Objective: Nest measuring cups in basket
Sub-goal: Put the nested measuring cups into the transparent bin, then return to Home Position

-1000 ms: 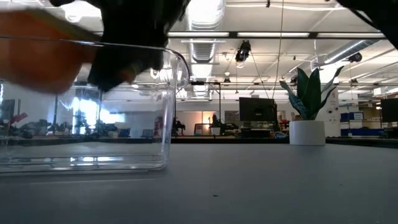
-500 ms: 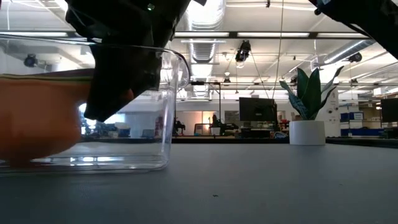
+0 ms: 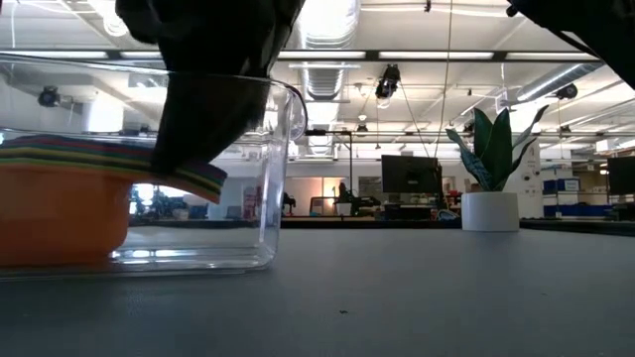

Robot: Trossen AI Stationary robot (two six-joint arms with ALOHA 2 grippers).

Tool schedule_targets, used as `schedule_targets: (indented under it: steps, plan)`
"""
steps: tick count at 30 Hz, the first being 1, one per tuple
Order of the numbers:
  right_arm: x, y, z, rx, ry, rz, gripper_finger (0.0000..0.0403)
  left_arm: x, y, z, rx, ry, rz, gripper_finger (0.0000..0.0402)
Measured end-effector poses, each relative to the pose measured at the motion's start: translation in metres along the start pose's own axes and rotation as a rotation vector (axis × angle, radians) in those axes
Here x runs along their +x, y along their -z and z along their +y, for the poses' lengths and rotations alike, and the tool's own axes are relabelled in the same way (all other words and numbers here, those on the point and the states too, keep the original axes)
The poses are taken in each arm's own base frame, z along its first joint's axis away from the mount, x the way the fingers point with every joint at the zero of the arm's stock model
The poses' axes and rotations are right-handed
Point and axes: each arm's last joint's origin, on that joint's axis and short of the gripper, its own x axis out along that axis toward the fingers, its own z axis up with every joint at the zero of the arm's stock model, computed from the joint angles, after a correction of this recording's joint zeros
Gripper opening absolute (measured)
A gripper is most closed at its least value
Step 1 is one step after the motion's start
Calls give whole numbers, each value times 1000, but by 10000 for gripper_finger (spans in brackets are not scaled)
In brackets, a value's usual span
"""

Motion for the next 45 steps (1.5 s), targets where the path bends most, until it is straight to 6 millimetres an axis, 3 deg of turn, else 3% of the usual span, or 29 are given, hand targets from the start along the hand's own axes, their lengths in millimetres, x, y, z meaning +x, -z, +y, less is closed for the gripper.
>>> schedule_targets:
  steps: [4, 8, 12, 17, 21, 27, 33, 38, 45]
  plan:
    - [-27, -6, 3, 2, -21, -45, 249, -4, -1, 3, 4, 29, 22, 150]
    - [-85, -15, 3, -13, -19, -144, 245, -19, -14, 8, 5, 80, 70, 150]
    - [-148, -17, 3, -58, 29, -254, 228, -37, -27, 10, 64, 88, -12, 148]
    - [-217, -1, 13, -59, 101, -367, 200, -57, -20, 21, 110, 53, -119, 136]
    - [-253, 25, 33, -102, 64, -488, 176, -66, 2, 33, 104, 53, -223, 124]
    - [-271, 85, 32, -139, 49, -616, 142, -67, 22, 43, 31, 103, -332, 98]
    - [-287, 147, 28, -216, -27, -865, 107, -56, 33, 30, 35, 348, -402, 49]
    - [-283, 193, 26, -292, -106, -1005, 77, -38, 42, 18, 190, 566, -619, 5]
    - [-277, 247, 21, -283, -98, -1052, 38, -13, 31, 41, 199, 543, -713, 1]
